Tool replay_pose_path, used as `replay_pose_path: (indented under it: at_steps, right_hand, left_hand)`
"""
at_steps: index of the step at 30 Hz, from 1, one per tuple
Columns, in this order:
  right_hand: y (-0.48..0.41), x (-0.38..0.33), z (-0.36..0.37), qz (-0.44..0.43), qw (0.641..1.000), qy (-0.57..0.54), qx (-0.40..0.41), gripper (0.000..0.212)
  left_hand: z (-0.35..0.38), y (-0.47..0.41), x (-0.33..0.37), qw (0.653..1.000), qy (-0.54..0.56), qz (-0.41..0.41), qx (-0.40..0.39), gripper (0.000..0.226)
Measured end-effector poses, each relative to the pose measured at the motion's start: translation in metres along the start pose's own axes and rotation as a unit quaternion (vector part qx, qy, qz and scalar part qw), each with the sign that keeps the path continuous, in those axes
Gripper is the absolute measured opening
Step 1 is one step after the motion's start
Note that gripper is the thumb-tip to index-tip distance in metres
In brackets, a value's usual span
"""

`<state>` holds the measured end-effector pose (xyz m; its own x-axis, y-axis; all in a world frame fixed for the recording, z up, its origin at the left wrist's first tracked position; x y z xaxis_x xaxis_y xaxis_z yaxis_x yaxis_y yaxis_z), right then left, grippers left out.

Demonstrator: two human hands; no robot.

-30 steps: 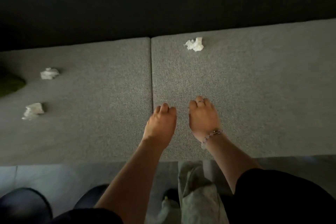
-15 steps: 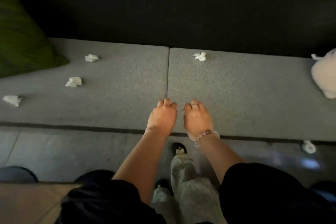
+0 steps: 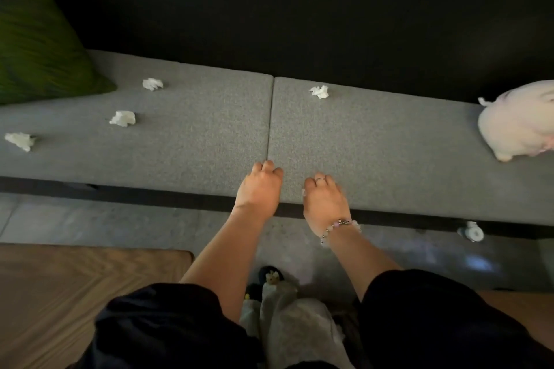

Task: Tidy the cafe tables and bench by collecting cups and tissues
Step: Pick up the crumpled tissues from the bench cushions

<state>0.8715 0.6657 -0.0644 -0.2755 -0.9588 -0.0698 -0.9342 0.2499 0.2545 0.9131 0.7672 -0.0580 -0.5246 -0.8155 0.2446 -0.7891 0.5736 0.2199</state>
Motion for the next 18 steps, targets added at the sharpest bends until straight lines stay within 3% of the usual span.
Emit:
replay_pose_path:
  at_steps: [18]
  right_hand:
    - [-0.032, -0.028, -0.003, -0.075, 0.997, -0.003, -0.003, 0.031]
  left_hand:
    - [-0.010, 0.001, -0.005, 0.998, -0.042, -0.037, -0.004, 0.026]
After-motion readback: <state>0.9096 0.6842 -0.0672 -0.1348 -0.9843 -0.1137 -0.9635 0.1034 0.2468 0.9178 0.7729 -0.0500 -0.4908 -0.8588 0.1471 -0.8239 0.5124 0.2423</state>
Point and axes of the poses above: each hand's wrist, its own y-axis away from the middle knuckle, its own z-axis out of the palm, x = y × z, the point moved 6 cm from there along -y, towards the middle knuckle, and after that the axes turned 10 degrees about z, right-handed, at the moved point
